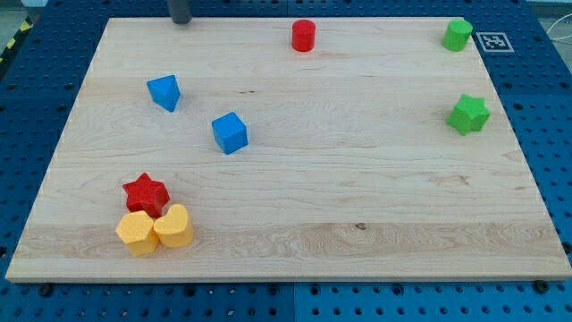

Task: Slide the red circle below the blue triangle

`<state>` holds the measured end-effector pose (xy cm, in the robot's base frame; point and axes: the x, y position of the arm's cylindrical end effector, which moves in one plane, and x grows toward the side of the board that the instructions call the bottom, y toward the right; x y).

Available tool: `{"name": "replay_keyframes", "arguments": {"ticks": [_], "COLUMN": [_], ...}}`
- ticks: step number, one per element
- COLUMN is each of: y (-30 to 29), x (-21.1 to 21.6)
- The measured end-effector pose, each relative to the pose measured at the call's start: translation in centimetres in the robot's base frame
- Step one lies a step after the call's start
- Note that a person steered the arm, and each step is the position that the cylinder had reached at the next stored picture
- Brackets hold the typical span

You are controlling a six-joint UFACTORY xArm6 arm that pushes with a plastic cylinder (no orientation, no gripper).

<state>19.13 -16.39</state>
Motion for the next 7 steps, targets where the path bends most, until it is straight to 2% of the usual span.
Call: {"name": "replay_keyframes", "arguments": {"ticks": [3, 4, 5, 6, 7], "y": [14.6, 22.2, 23.3, 21.7, 22.9], "x": [0.3, 0.2, 4.7, 6.9, 3.8]}}
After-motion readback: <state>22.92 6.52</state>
